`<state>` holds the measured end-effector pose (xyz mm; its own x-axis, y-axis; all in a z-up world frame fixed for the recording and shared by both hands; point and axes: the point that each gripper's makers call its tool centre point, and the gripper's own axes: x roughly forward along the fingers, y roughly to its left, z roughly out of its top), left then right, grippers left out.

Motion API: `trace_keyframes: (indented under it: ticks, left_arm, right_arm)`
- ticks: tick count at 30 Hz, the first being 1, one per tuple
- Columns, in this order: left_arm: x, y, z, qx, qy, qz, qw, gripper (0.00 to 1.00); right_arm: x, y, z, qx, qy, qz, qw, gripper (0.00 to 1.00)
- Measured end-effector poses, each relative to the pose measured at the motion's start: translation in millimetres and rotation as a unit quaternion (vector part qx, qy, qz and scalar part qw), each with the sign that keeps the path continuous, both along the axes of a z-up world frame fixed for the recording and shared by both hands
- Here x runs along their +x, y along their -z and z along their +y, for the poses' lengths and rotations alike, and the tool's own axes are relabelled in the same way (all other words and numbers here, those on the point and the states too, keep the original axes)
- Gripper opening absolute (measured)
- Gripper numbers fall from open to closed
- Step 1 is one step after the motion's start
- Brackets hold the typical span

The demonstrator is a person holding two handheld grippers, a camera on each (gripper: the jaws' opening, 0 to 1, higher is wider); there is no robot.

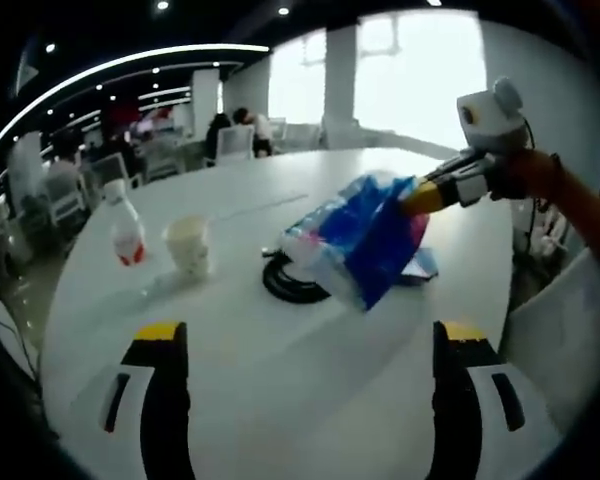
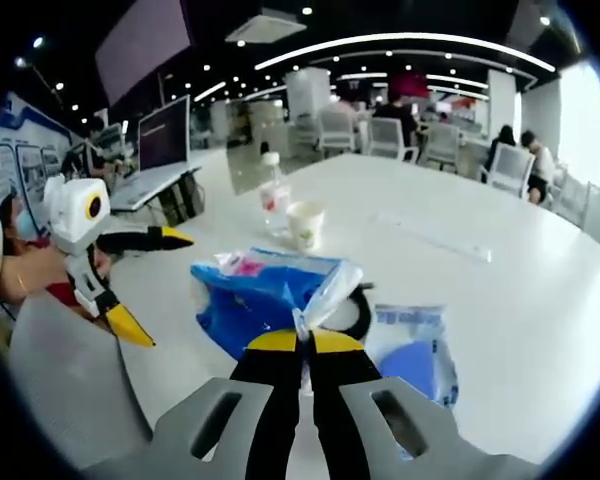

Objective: Arrange the tabletop items into an orderly group along one side of the table until the central work area is clear of visible clutter.

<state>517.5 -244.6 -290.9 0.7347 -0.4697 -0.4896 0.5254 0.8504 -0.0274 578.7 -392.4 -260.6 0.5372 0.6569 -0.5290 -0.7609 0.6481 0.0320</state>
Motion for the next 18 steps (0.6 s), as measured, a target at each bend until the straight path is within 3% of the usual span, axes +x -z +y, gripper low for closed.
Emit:
trace_keyframes:
  ticks: [18]
  left_arm:
    - [-0.7, 6.7, 4.7, 0.008, -0.002, 0.01, 0.9999, 0.99]
  right_arm:
    - [43.7, -15.4, -57.5, -0.008, 0.049, -0.016, 0.9986, 0.03]
